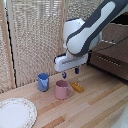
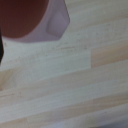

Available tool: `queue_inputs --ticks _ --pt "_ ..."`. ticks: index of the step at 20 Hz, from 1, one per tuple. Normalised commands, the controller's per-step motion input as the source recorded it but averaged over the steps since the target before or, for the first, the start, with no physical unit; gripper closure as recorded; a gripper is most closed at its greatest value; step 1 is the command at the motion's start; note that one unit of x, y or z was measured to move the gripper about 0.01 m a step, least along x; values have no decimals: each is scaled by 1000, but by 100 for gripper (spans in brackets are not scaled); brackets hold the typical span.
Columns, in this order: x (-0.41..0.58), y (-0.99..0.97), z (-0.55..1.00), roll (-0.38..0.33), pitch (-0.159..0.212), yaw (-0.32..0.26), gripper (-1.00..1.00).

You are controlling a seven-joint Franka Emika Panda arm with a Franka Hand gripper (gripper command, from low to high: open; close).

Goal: Propose to navigate your clamp on the clench of the first drawer. Use gentle force to register to the cabinet. Send posterior your swing mandate till over it lurks, a cup of pink essence. Fortify your grip after aiming concentric with the pink cup’s periphery. Manoeuvre the pink towards the cabinet's top. Drop your compression till the cup is resting inside.

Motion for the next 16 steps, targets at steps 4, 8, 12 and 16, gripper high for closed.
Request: queue_inputs --ticks 4,8,12,16 --pt "277 32 -241 0 22 4 -100" --pt "136 -75 -250 0 12 79 -100" --pt "50 -94 -313 18 0 77 -100" --pt "39 -6 -353 22 0 20 -100"
